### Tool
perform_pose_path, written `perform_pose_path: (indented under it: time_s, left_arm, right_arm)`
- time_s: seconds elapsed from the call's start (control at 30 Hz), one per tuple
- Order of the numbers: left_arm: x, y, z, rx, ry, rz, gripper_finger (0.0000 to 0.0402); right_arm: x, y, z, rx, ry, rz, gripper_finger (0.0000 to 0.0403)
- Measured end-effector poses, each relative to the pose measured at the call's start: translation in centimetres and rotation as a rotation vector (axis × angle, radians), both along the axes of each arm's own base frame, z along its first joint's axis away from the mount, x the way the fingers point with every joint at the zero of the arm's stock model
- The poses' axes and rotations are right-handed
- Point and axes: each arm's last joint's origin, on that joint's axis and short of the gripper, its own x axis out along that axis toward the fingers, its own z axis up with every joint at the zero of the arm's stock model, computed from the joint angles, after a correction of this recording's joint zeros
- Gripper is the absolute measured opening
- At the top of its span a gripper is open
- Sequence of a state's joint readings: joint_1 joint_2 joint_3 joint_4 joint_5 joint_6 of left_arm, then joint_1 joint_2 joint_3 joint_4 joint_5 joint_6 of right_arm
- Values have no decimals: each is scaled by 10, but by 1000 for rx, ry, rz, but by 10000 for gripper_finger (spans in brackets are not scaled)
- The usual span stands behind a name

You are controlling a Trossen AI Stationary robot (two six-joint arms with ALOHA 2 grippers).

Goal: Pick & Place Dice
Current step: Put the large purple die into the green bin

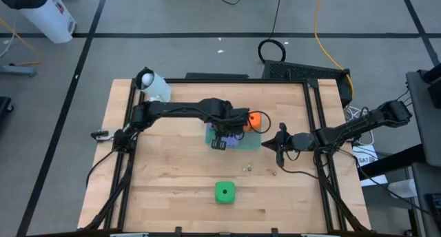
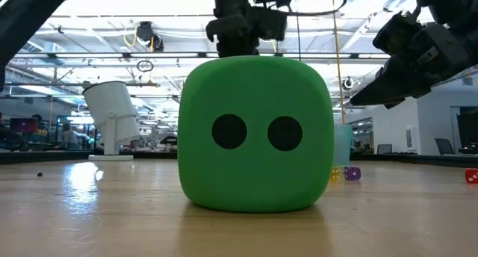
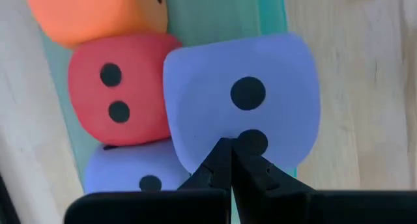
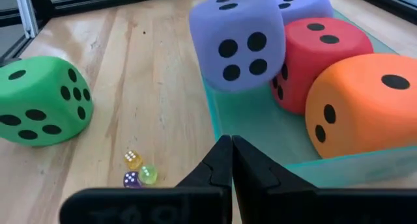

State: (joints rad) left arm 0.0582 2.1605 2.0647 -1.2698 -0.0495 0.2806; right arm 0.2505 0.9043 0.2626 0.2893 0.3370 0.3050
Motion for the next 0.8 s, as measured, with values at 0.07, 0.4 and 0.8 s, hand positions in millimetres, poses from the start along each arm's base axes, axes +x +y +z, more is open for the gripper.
perform_pose_path:
  time_s: [0.07, 0.4, 0.8]
  left_arm:
    - [2, 3, -5, -10, 19, -8, 2]
    - [8, 4, -10, 43, -6, 12, 3]
    - [3, -14, 7, 23, -62, -29, 1]
  right_arm:
    - [0, 0, -1, -3, 7, 2, 0]
    - [0, 0, 0, -3, 5, 3, 0]
    - [0, 0, 0, -2, 3, 3, 0]
